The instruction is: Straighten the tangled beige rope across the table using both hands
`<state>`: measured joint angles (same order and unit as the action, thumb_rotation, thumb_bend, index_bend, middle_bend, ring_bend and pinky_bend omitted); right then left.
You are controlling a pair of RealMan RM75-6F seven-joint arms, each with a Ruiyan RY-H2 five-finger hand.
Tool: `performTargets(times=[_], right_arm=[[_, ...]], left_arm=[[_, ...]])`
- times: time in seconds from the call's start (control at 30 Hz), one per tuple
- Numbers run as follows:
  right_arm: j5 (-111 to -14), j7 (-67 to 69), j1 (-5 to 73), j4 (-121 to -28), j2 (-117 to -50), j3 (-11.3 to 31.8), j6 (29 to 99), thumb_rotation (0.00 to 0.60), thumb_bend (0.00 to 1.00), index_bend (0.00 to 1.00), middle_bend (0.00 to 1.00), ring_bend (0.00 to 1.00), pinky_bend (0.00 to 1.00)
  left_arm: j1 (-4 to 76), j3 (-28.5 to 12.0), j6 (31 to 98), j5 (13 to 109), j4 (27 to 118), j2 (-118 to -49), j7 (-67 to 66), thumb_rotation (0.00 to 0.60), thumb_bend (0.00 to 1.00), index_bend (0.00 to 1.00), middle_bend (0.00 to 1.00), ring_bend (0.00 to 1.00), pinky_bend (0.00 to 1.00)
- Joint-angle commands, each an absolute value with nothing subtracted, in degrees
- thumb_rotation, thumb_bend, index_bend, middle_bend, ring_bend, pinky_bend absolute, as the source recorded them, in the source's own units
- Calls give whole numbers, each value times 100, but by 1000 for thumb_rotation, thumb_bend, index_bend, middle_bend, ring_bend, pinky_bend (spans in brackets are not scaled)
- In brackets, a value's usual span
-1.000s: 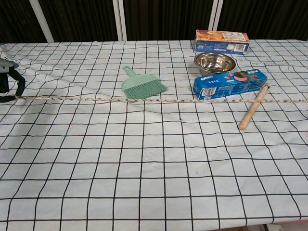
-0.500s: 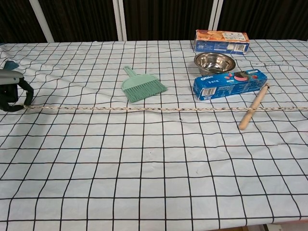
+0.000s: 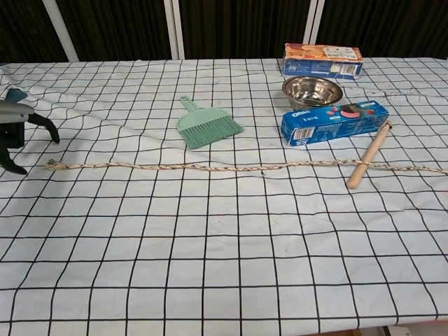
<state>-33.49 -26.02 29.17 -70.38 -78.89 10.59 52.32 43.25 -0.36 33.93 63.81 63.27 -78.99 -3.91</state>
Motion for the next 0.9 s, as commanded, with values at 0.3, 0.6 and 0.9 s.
performTargets(times=[0.3, 0.6, 0.9], right_arm=[[-3231, -2819, 2825, -9062, -6418, 1808, 7118, 600, 101, 15, 843, 895, 903], [-5594, -2136, 2058, -10405, -5891, 1267, 8698, 600, 103, 0, 206, 322, 316], [-7416, -2266, 1378, -10097, -6298, 249, 9346, 600, 99, 0, 124, 240, 237]], left_arm=[[4302, -540, 4390, 6141, 7885, -6672, -940, 600, 125, 215, 824, 725, 651], [3096, -304, 7477, 6224, 10697, -5568, -3169, 600, 106, 199, 273, 126, 30], [1722, 439, 8880, 7547, 10919, -5403, -2196, 600, 82, 172, 103, 0, 0]])
